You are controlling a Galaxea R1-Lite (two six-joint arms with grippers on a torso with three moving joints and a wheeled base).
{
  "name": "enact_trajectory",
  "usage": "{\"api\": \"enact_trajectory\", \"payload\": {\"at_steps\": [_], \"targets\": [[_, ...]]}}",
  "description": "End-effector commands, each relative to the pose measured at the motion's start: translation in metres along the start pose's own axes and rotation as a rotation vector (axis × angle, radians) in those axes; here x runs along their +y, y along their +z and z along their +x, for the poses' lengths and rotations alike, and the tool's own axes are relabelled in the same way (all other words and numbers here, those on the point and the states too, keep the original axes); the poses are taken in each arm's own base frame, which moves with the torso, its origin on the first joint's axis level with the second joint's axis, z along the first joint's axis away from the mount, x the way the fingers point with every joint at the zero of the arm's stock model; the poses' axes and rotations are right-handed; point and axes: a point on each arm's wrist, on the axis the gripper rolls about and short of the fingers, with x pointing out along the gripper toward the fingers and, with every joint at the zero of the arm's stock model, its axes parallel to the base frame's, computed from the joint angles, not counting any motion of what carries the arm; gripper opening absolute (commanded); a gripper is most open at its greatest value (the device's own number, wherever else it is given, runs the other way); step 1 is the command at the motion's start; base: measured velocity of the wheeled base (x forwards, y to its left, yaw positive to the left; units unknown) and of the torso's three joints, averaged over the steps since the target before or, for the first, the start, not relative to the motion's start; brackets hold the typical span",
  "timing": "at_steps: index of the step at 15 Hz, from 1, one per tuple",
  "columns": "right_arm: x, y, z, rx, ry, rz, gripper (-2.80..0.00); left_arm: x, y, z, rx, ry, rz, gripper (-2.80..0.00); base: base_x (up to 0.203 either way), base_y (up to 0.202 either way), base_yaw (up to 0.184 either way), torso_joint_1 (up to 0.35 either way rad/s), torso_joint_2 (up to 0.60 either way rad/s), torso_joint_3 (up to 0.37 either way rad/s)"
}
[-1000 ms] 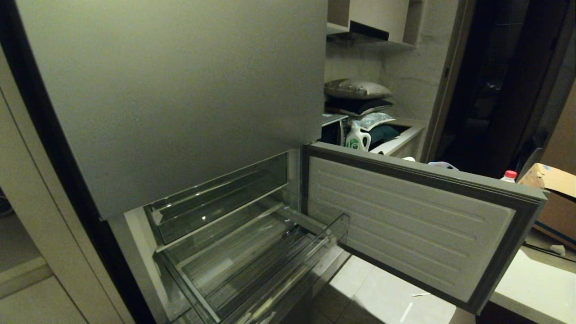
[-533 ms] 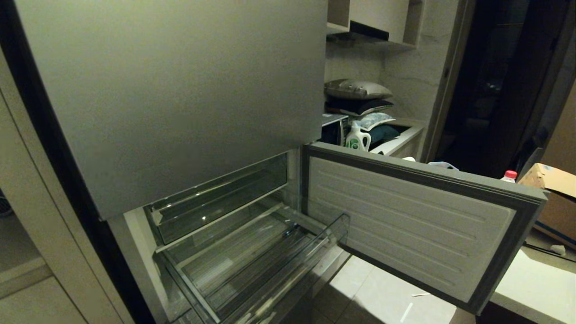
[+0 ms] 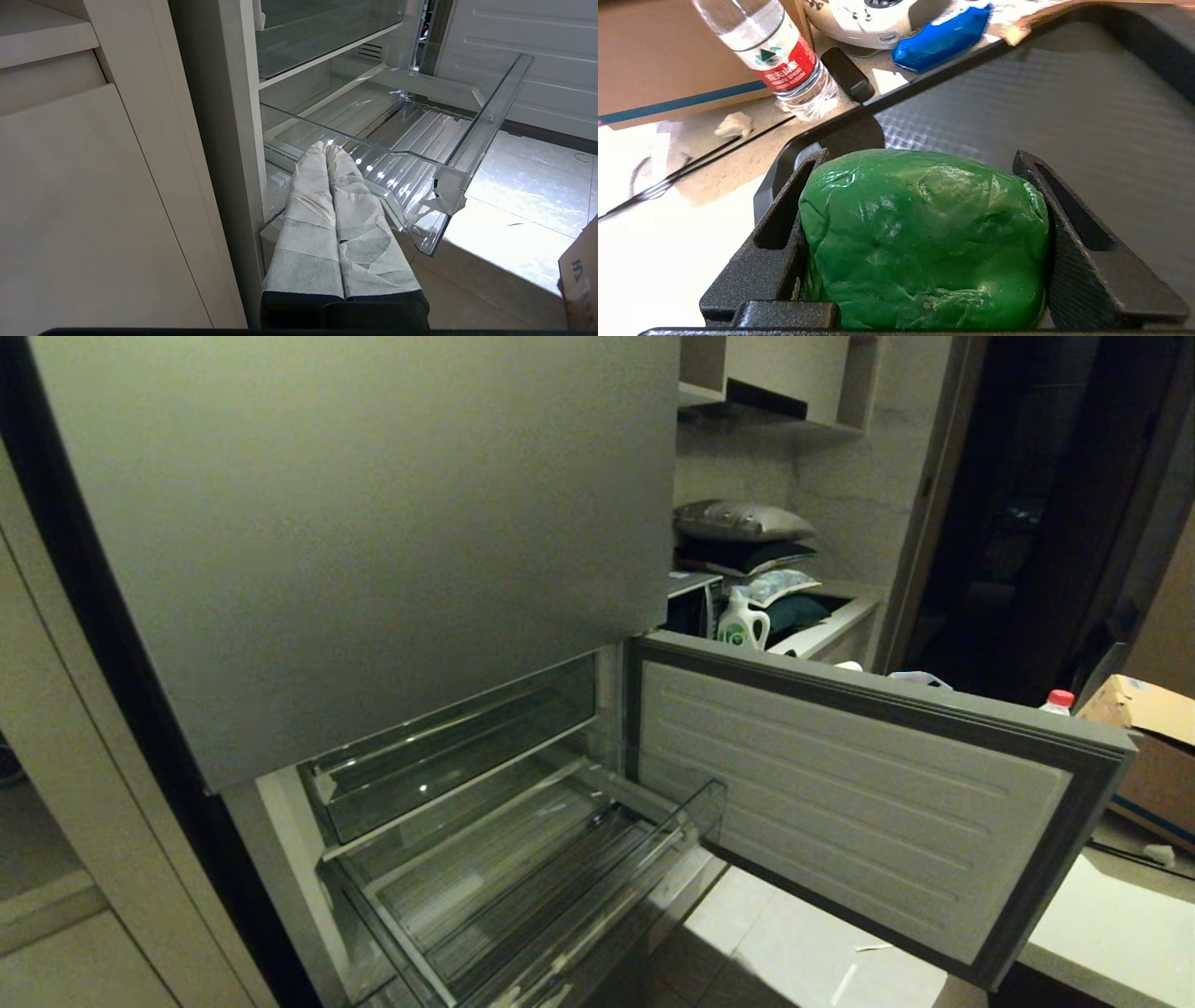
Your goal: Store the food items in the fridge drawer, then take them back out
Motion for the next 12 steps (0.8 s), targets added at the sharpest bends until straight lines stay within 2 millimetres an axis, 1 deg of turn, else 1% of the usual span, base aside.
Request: {"api": "enact_trajectory", "payload": {"at_steps": [1, 3, 5, 9, 10, 12], "targets": [[0.005, -0.026, 0.034, 0.043, 0.001, -0.004, -2.8, 0.0, 0.0, 0.0, 0.0, 0.0, 0.0, -2.8, 0.0, 0.0, 0.0, 0.0, 0.0, 0.0], [0.01, -0.036, 0.046, 0.06, 0.006, -0.005, -2.8, 0.0, 0.0, 0.0, 0.0, 0.0, 0.0, -2.8, 0.0, 0.0, 0.0, 0.0, 0.0, 0.0], [0.012, -0.042, 0.05, 0.073, 0.012, -0.007, -2.8, 0.0, 0.0, 0.0, 0.0, 0.0, 0.0, -2.8, 0.0, 0.0, 0.0, 0.0, 0.0, 0.0], [0.01, -0.053, 0.059, 0.092, 0.008, 0.0, -2.8, 0.0, 0.0, 0.0, 0.0, 0.0, 0.0, -2.8, 0.0, 0.0, 0.0, 0.0, 0.0, 0.0], [0.009, -0.052, 0.061, 0.088, 0.0, 0.006, 0.0, 0.0, 0.0, 0.0, 0.0, 0.0, 0.0, -2.8, 0.0, 0.0, 0.0, 0.0, 0.0, 0.0], [0.009, -0.05, 0.06, 0.082, -0.006, 0.042, 0.0, 0.0, 0.0, 0.0, 0.0, 0.0, 0.0, -2.8, 0.0, 0.0, 0.0, 0.0, 0.0, 0.0]]}}
